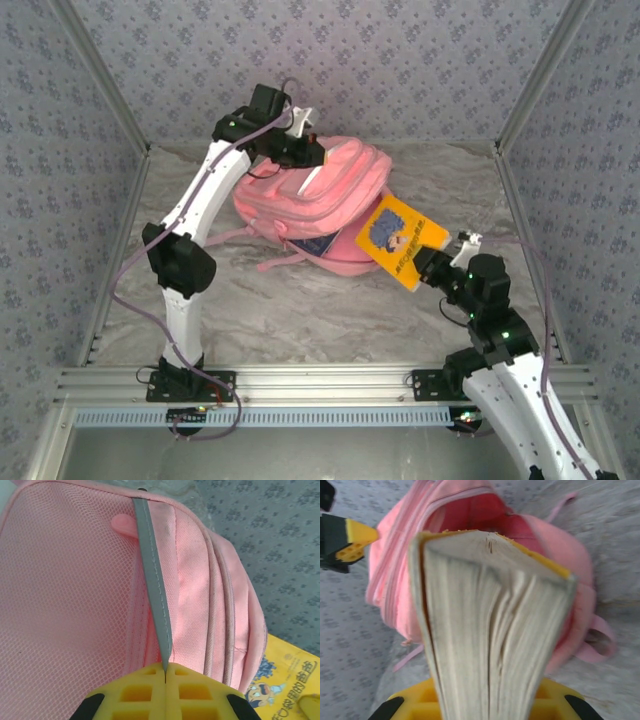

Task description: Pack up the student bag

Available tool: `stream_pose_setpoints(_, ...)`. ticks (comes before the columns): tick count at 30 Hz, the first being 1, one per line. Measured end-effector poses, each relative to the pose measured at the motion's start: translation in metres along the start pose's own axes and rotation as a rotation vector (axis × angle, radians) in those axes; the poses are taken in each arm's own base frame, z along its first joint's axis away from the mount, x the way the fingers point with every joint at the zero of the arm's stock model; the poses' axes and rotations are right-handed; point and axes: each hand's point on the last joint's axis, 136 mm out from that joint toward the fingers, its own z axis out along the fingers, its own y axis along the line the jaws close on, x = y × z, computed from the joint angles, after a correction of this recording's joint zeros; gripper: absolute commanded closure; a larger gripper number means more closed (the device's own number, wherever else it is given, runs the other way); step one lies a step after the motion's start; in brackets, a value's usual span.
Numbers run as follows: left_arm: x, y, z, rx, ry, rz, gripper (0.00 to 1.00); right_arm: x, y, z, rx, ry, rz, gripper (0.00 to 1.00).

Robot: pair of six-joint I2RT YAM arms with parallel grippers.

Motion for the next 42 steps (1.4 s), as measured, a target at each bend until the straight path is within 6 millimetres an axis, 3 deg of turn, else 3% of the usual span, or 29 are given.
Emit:
stream_pose_setpoints(5,0.003,-0.009,-0.001,0.061,0.018,-0.008,1.0,0.006,0.002,0.033,-0.072,0.033,0.109,1.0)
stream_pose_setpoints(11,0.008,-0.015,0.002,0.119,0.04,-0.024,1.0,0.01,-0.014,0.075,-0.065,0.036,0.201,1.0)
stream_pose_setpoints(17,0.01,-0.021,0.002,0.16,0.045,-0.034,1.0,0.011,-0.012,0.11,-0.104,0.029,0.212,1.0)
stream_pose_setpoints(25,0.01,-0.026,0.0,0.184,0.044,-0.045,1.0,0.027,0.012,0.151,-0.174,0.073,0.182,0.98)
stream_pose_setpoints(32,0.009,-0.029,0.001,0.202,0.04,-0.058,1.0,0.045,0.042,0.228,-0.184,0.103,0.145,0.94)
stream_pose_setpoints(38,0.006,-0.028,-0.007,0.182,0.011,-0.059,1.0,0.044,0.049,0.293,-0.138,0.08,0.152,0.56)
stream_pose_setpoints(42,0.001,-0.017,-0.013,0.158,-0.018,-0.08,1.0,0.037,0.05,0.3,-0.111,0.067,0.117,0.42)
